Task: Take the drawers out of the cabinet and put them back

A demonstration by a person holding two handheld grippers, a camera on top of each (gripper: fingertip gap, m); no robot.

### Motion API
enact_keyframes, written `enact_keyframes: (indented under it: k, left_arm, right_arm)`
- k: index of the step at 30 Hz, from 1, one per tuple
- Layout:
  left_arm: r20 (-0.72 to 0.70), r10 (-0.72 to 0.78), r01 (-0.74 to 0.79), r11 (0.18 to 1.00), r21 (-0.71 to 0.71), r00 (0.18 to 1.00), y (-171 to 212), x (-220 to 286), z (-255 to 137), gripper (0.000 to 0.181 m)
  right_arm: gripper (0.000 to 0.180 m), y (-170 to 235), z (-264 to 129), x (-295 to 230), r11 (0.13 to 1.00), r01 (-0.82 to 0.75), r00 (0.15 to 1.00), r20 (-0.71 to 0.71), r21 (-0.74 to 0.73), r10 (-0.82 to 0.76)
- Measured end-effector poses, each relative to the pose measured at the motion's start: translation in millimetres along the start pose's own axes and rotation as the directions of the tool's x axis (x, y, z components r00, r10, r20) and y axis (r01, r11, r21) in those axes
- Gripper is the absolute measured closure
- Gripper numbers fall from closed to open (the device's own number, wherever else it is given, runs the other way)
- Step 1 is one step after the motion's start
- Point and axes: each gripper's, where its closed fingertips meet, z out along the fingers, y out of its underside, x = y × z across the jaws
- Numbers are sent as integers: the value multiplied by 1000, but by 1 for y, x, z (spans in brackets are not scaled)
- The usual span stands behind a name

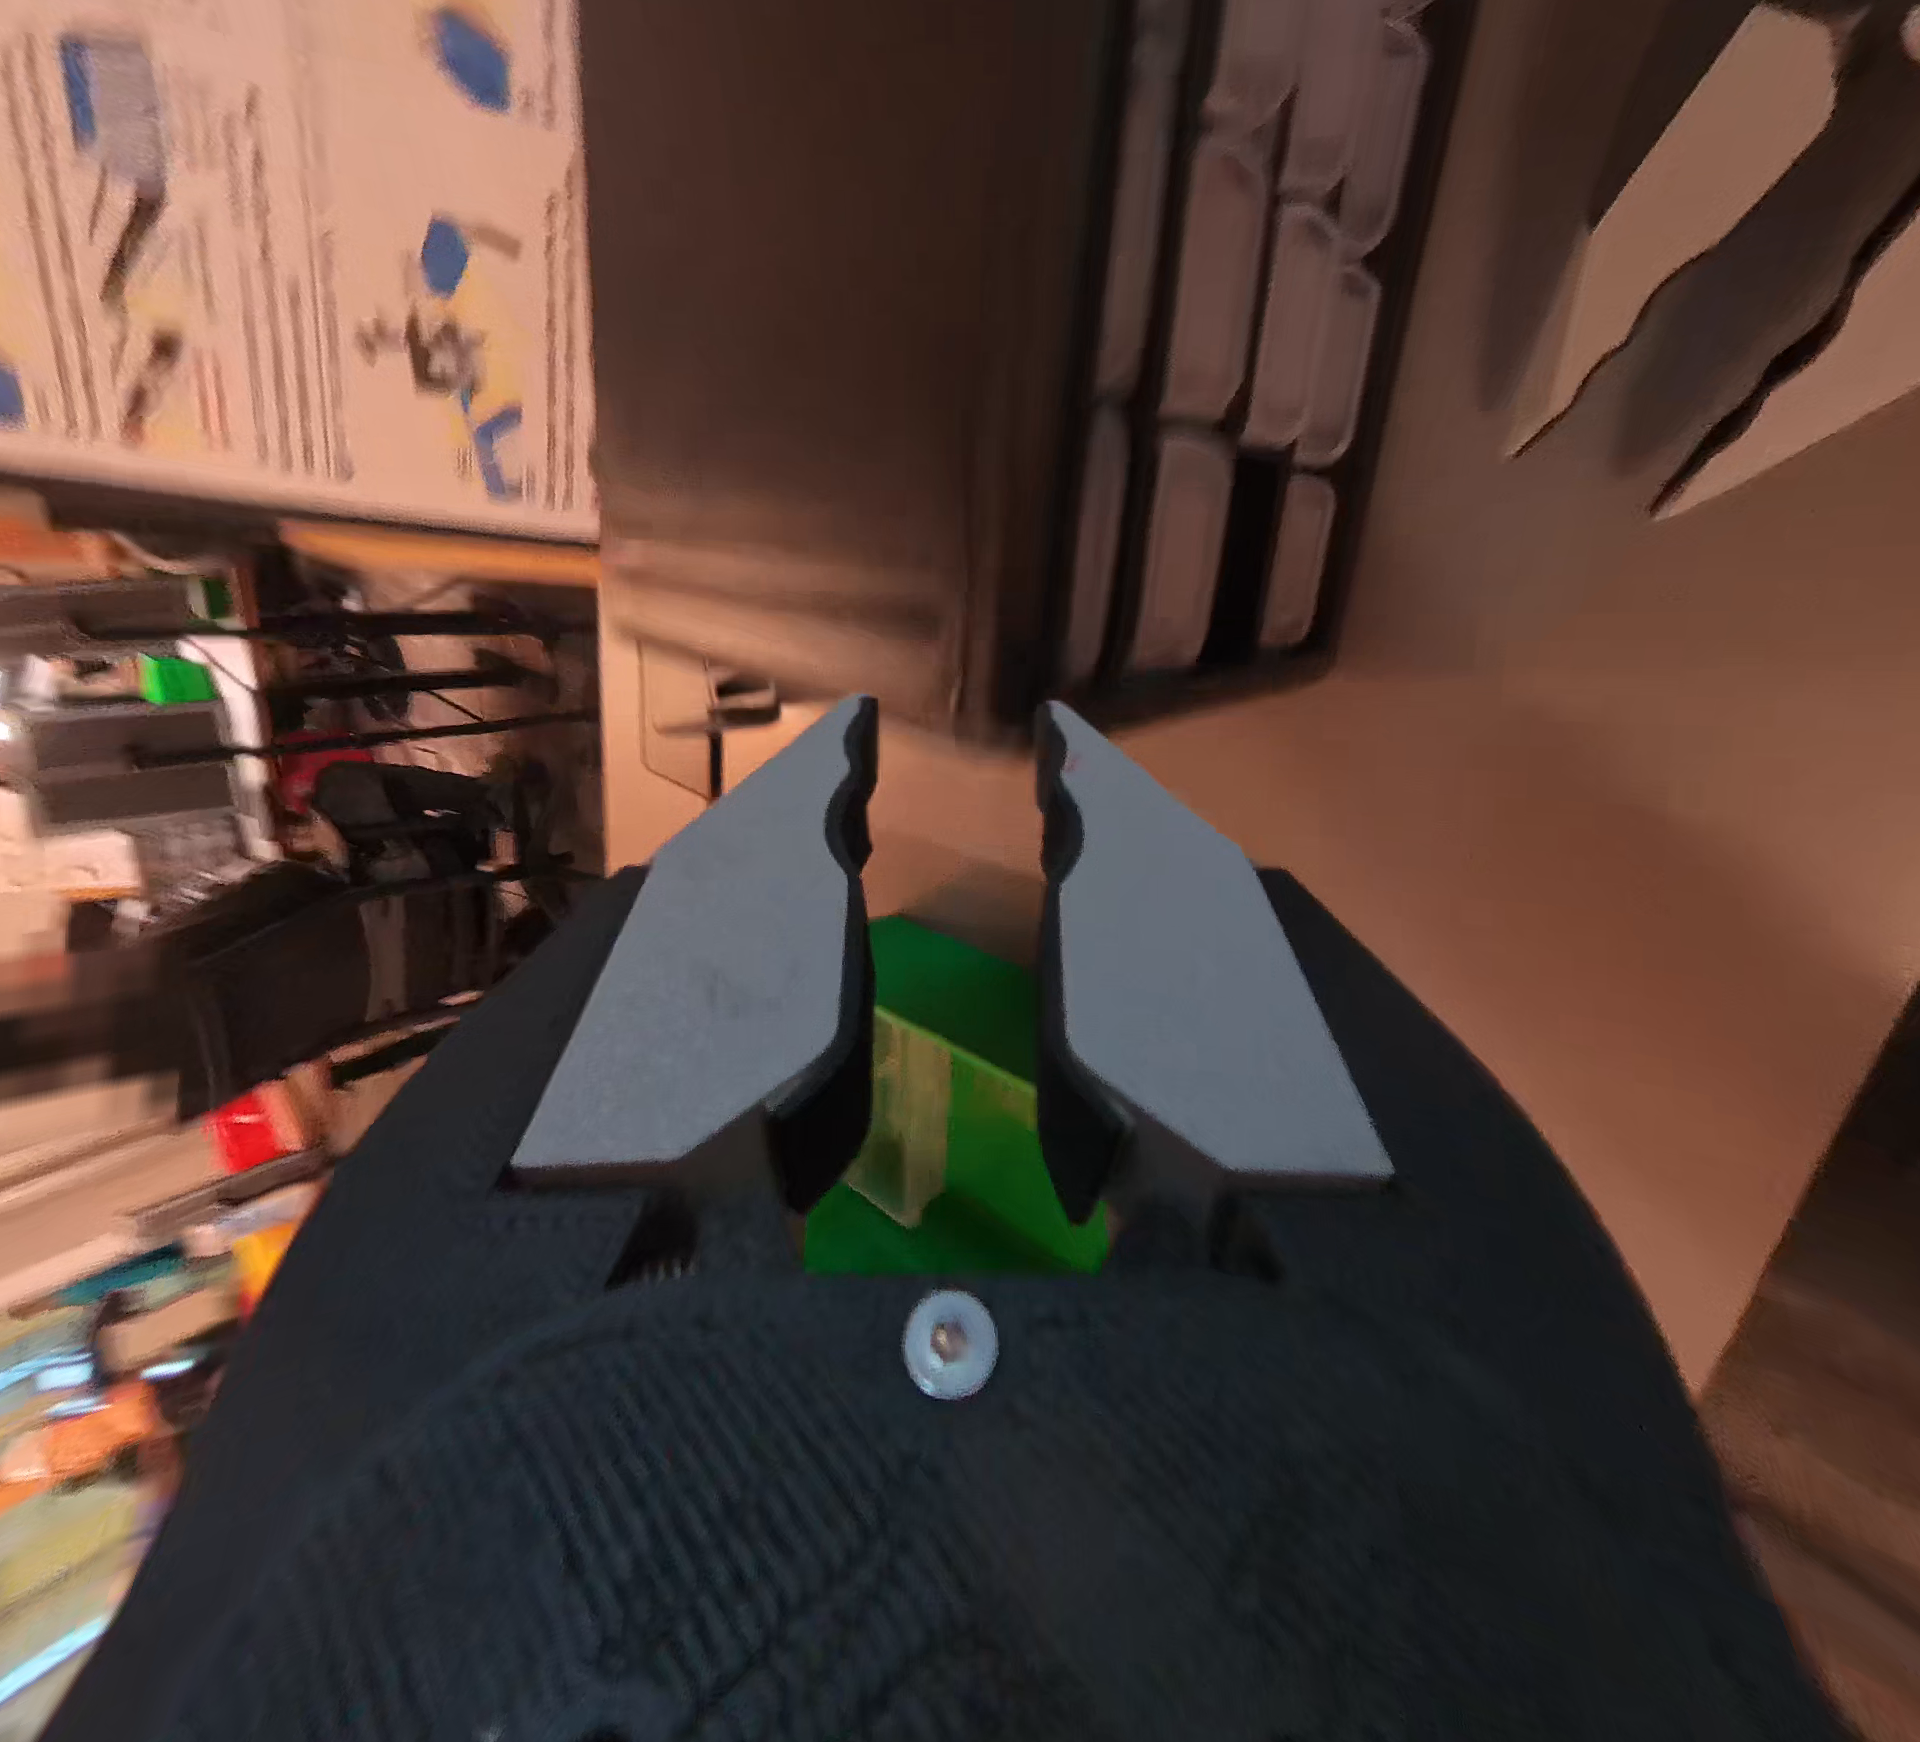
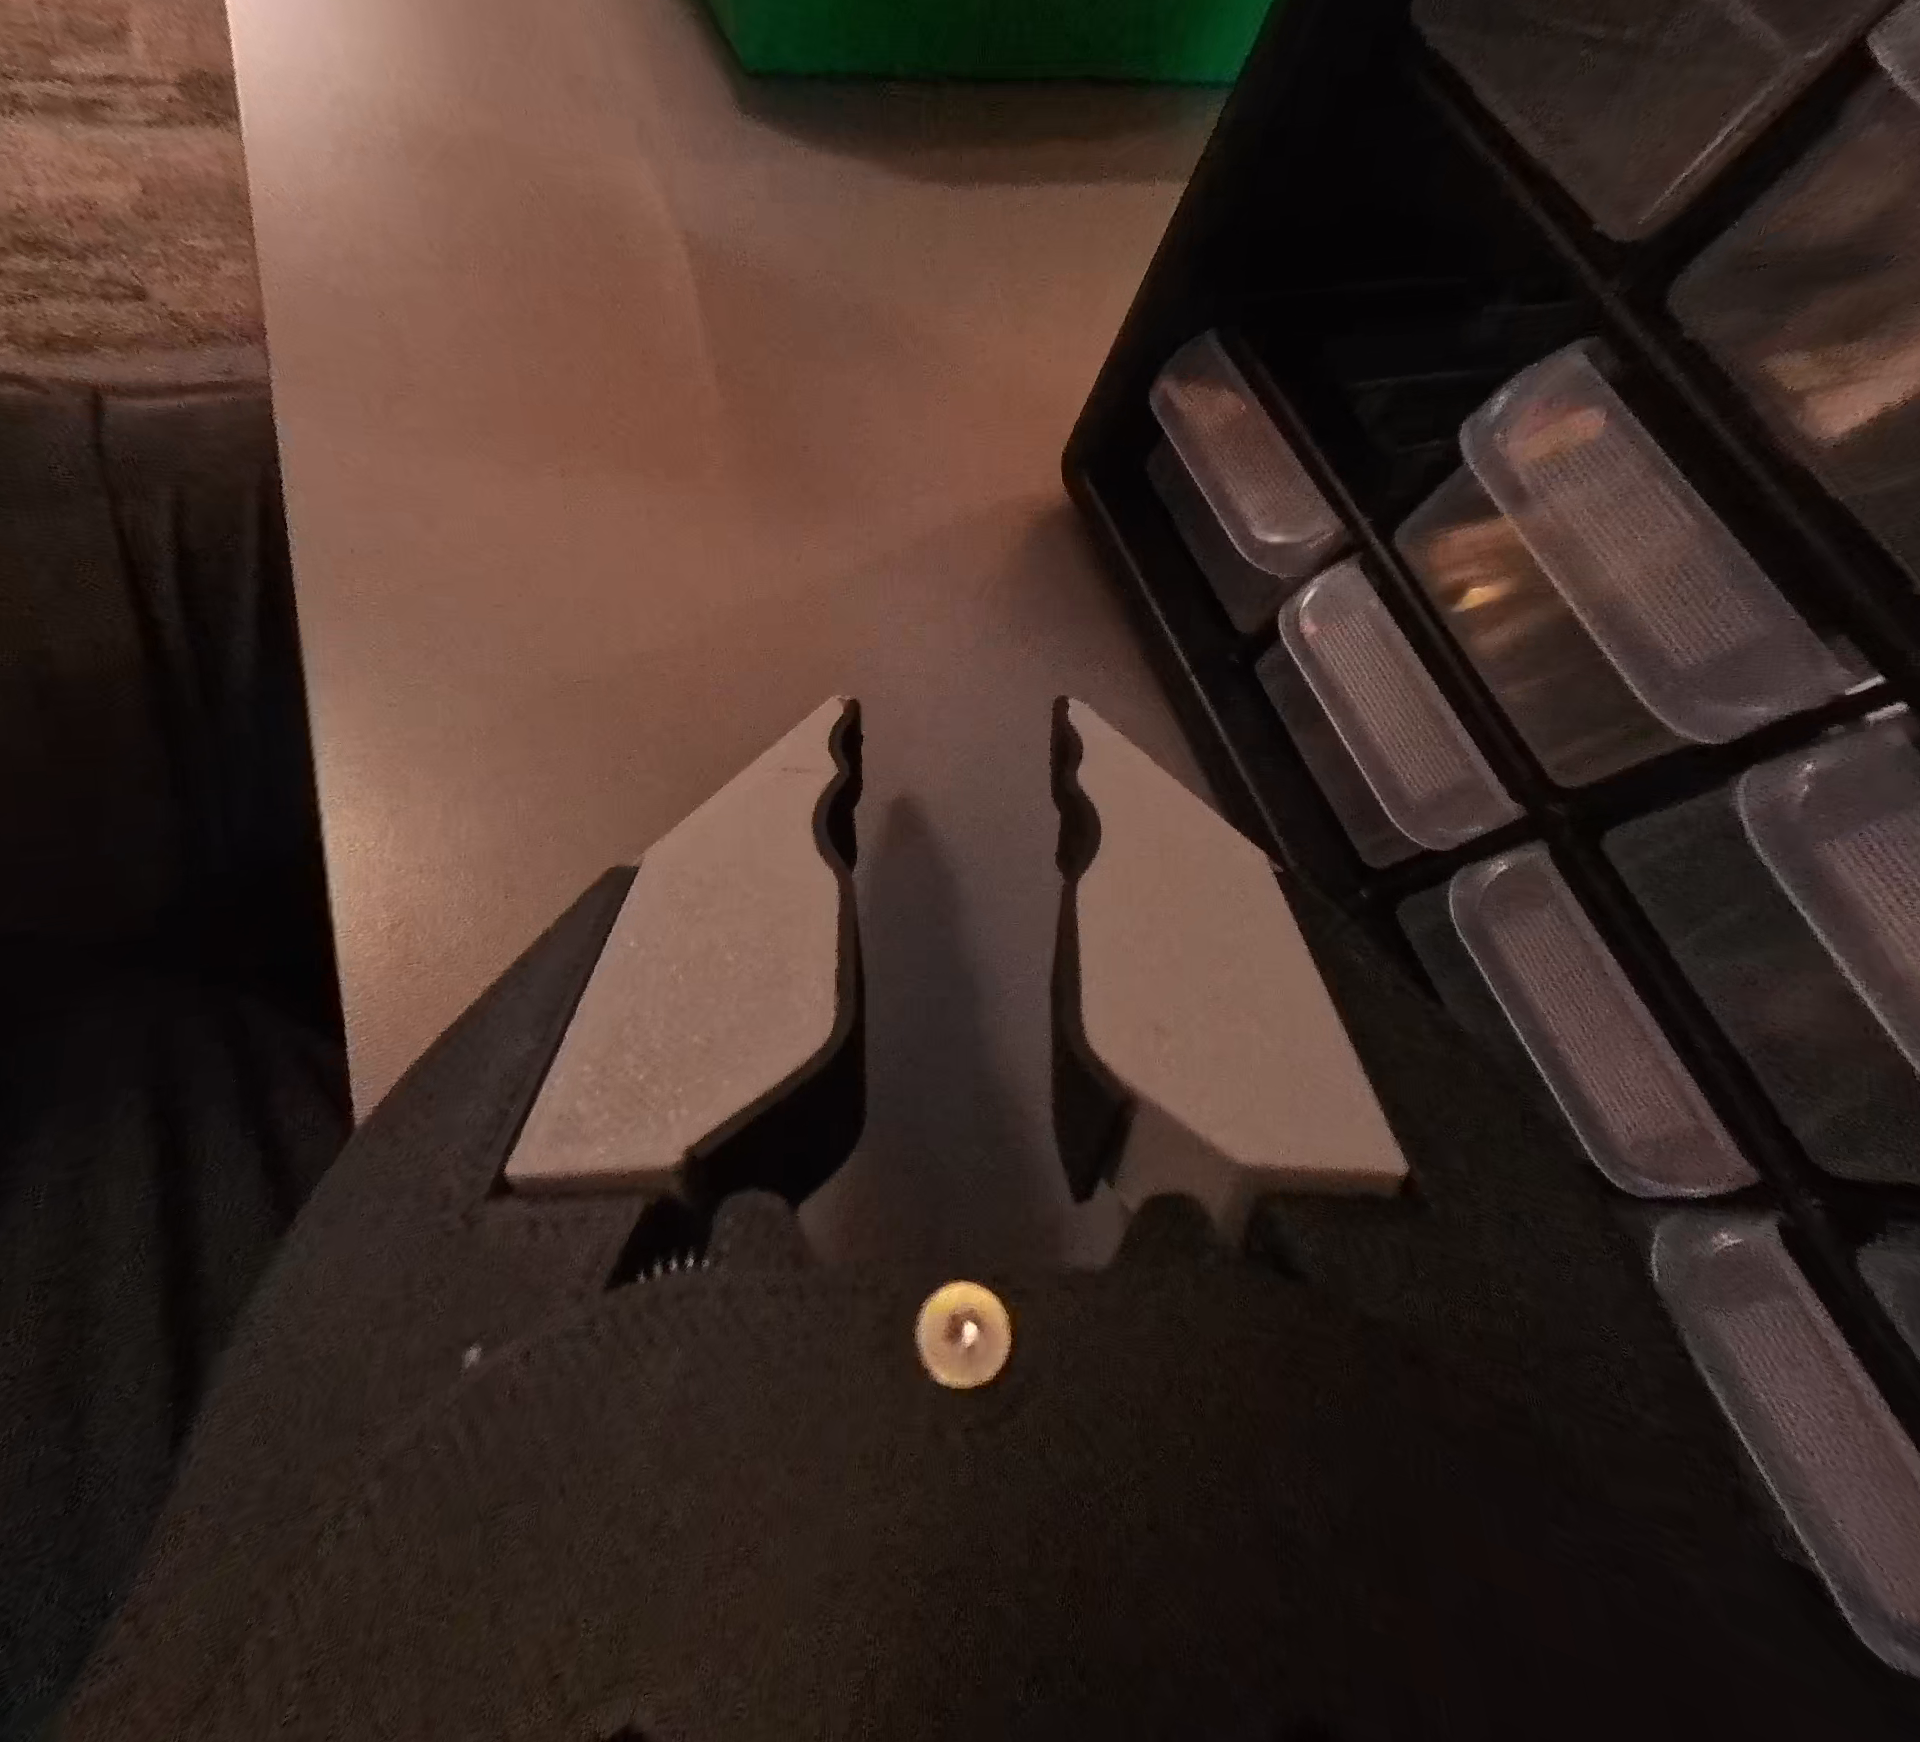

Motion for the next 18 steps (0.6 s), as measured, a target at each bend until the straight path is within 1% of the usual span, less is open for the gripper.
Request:
enact_keyframes:
  k: [3, 6, 8, 9, 11, 14, 18]
  left_arm:
    - [0, -127, 127, 992, 13, 992, 46, -24, -12, 146]
    - [58, -303, 305, 952, -27, 951, 119, -61, -4, 142]
    - [49, -414, 417, 901, -121, 909, 177, -65, 18, 139]
    - [14, -452, 446, 874, -191, 892, 203, -56, 31, 136]
    - [-54, -482, 439, 834, -334, 875, 250, -33, 56, 128]
    - [-98, -543, 467, 790, -398, 834, 288, -16, 88, 127]
    - [-46, -556, 484, 760, -433, 830, 323, -22, 121, 127]
  right_arm:
    - [147, -1, -1, 0, 1000, -12, 1000, 12, 10, 12]
    - [149, -1, 0, -1, 1000, -7, 1000, 16, 4, 7]
    - [149, 0, 1, -3, 1000, -1, 1000, 26, -3, 1]
    - [149, 0, 2, -4, 1000, 0, 999, 32, -6, 0]
    - [149, 1, 2, -5, 1000, 2, 999, 42, -14, -1]
    - [149, 2, 3, -7, 1000, 8, 999, 45, -17, -7]
    - [150, 3, 4, -7, 1000, 6, 999, 47, -25, -5]
